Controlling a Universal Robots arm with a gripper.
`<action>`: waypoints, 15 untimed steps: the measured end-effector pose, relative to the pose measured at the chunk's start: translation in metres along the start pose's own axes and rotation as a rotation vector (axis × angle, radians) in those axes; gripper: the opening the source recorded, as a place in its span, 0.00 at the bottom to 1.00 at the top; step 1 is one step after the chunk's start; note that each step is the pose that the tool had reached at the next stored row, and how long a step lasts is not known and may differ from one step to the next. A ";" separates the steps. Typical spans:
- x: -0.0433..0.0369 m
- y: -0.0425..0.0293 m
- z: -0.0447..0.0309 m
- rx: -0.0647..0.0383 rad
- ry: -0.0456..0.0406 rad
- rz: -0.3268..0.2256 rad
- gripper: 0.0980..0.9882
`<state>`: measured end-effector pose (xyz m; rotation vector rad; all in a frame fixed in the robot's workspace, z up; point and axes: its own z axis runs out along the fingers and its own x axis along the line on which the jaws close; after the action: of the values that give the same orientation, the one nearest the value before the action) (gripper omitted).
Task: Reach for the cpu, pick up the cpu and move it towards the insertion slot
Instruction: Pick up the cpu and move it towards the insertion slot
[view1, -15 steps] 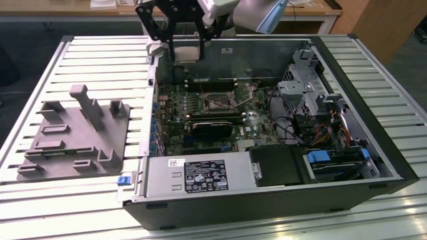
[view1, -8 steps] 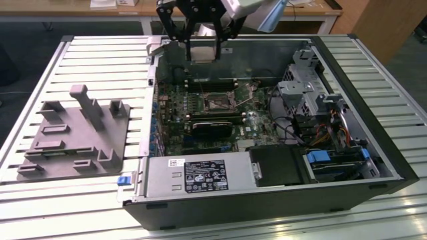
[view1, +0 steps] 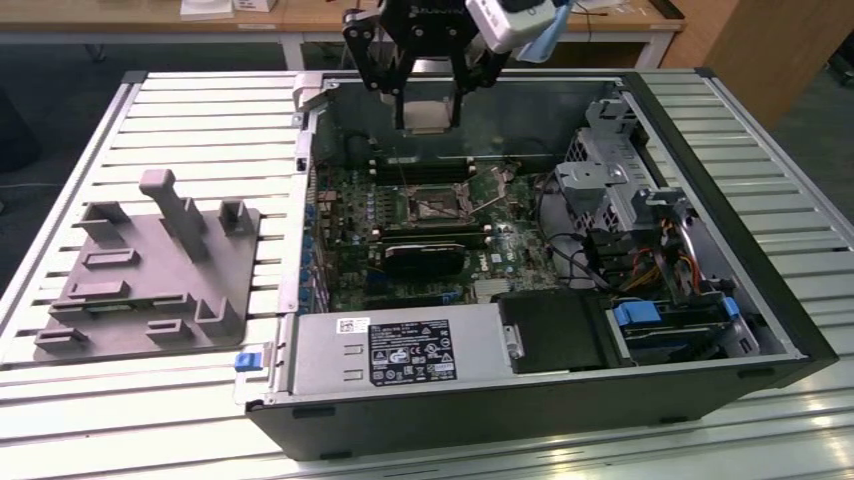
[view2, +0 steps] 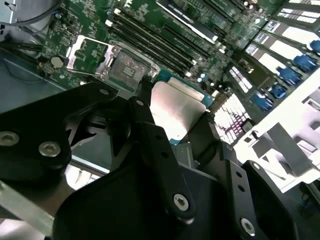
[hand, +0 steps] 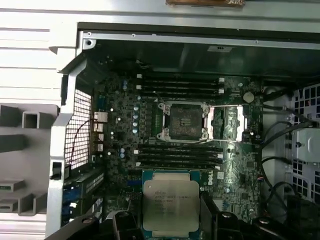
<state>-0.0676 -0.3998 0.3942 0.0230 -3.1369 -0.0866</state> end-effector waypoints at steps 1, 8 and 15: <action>-0.0020 0.0013 0.0017 0.000 0.0005 0.000 0.50; -0.0153 0.0127 0.0139 0.000 0.0048 0.000 0.50; -0.0275 0.0278 0.0264 0.000 0.0095 0.001 0.50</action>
<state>-0.0406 -0.3702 0.3693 0.0222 -3.1274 -0.0864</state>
